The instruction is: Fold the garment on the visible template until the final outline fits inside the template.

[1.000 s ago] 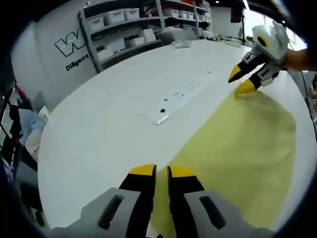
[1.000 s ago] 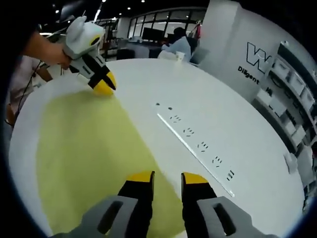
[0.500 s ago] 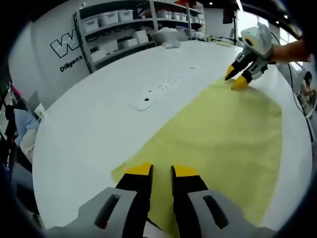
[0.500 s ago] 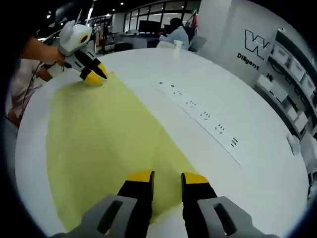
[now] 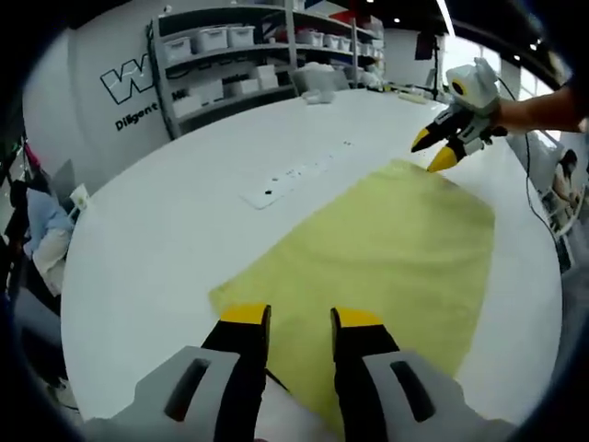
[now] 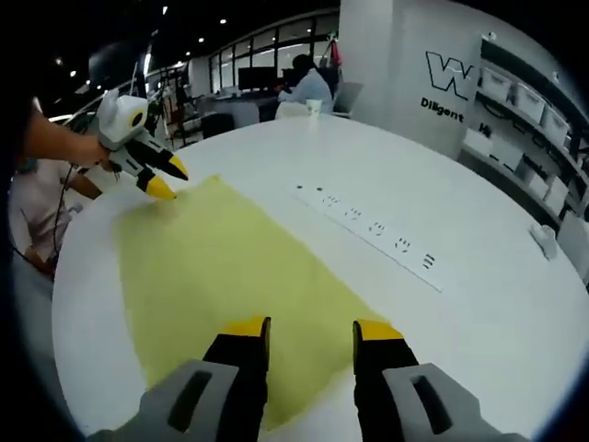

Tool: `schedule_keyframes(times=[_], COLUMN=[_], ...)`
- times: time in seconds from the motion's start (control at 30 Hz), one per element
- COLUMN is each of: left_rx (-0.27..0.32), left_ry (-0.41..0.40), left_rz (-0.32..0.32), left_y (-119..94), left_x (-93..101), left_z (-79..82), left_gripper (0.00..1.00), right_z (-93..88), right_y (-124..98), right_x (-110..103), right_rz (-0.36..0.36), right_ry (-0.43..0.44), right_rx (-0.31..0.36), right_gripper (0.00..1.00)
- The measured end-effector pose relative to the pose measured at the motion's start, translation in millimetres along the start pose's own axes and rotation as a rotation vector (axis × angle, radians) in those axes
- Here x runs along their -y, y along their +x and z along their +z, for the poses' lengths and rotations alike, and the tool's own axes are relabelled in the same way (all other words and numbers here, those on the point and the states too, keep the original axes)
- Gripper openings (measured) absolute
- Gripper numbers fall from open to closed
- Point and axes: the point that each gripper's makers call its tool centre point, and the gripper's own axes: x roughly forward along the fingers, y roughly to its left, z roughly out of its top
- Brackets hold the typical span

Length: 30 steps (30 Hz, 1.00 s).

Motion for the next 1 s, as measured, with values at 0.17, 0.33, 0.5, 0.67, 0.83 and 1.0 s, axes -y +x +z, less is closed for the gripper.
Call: schedule_keyframes(times=[0.17,0.33,0.5,0.67,0.83,1.0], left_rx=[0.001,0.0,0.007,0.006,0.0,-0.012], left_ry=[-0.013,-0.027,-0.06,-0.08,-0.102,-0.123], left_rz=[0.001,0.0,0.011,0.015,0.01,-0.001], left_y=[-12,-24,-36,-45,-53,-58], left_x=[5.3,11.9,12.6,16.8,23.8,32.4], left_z=[-5.9,-11.8,-15.5,-24.6,-37.7,-51.8], left_gripper=[0.31,0.35,0.39,0.42,0.43,0.43], right_z=[-4.0,-9.9,-13.9,-22.9,-33.8,-43.0], right_y=[-12,-24,-33,-40,-45,-49], right_x=[-5,-9,-12,-20,-29,-36], right_rz=[-0.003,-0.003,-0.005,-0.001,0.006,0.011], right_ry=[0.013,0.041,0.063,0.08,0.103,0.126], right_rx=[0.008,0.017,0.026,0.03,0.032,0.031], right_gripper=[0.31,0.32,0.35,0.36,0.36,0.36])
